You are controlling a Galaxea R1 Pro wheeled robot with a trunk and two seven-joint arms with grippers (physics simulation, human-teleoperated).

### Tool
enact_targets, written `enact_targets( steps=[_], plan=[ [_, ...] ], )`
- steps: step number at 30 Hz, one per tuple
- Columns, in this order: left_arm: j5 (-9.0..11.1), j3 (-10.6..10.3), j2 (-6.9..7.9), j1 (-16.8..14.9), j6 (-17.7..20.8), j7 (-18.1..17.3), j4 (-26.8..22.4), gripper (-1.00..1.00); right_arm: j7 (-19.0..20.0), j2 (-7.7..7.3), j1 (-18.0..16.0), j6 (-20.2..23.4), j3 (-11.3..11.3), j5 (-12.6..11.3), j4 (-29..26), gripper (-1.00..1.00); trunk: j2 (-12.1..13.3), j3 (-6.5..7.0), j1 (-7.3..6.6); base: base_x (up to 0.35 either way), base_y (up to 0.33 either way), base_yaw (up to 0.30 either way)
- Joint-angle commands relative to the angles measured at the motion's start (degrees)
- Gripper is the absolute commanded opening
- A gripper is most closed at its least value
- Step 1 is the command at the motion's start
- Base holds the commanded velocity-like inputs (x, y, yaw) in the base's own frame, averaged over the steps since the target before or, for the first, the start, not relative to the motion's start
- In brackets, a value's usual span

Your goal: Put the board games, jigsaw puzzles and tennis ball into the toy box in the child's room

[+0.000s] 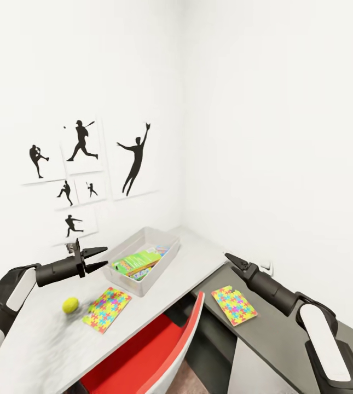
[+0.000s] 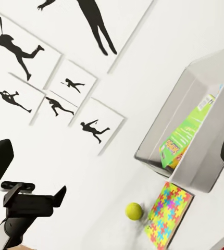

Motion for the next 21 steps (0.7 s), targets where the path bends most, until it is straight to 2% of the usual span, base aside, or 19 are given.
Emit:
enact_targets(
  steps=[1, 21],
  plan=[
    [-0.1, 0.1, 0.0, 0.0, 0.2, -0.2, 0.0, 1.0, 0.3, 0.02, 0.0, 0.3, -0.1, 0.2, 0.1, 1.0, 0.0, -0.03, 0.02, -0.021, 0.003, -0.22],
    [-0.1, 0.1, -0.02, 0.0, 0.2, -0.2, 0.0, 1.0, 0.3, 0.03, 0.0, 0.3, 0.0, 0.2, 0.3, 1.0, 0.0, -0.03, 0.02, -0.002, 0.0, -0.254]
  ],
)
